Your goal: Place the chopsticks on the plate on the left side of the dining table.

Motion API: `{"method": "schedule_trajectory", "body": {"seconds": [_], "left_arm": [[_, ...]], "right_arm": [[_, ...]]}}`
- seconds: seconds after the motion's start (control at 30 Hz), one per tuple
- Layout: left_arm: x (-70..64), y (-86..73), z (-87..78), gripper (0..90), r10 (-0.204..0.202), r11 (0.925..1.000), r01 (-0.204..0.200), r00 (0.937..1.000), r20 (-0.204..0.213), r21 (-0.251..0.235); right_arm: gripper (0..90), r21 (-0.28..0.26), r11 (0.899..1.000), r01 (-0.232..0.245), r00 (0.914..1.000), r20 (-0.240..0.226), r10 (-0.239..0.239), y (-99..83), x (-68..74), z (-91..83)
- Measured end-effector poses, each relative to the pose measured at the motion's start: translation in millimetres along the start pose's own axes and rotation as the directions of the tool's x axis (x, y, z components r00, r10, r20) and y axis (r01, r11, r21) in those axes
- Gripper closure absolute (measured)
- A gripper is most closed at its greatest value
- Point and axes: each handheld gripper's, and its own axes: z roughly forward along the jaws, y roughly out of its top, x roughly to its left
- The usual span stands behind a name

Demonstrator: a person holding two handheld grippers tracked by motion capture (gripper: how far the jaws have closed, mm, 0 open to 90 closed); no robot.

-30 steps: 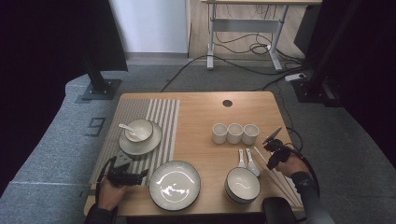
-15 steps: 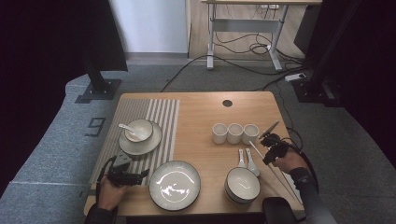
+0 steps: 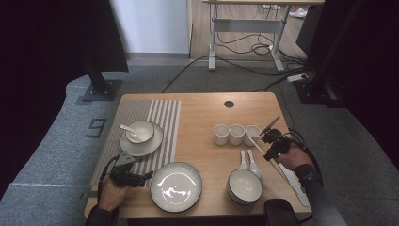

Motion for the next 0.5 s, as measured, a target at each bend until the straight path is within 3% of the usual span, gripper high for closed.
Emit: {"method": "schedule_trajectory", "body": {"seconds": [0.27, 0.5], "left_arm": [[-5.6, 14.8, -1.9, 1.6, 0.035, 0.9993, -0.036, 0.9982, 0.049, 0.008], [-14.3, 35.0, 1.7, 1.2, 0.092, 0.9954, -0.094, 0.9908, 0.099, 0.016]], "right_arm": [[84.8, -0.001, 0.998, 0.060, 0.9982, 0.001, -0.060, 12.5, 10.0, -11.5], [84.8, -0.010, 0.994, 0.109, 0.9940, -0.008, -0.109, 24.9, 20.9, -19.2]]}}
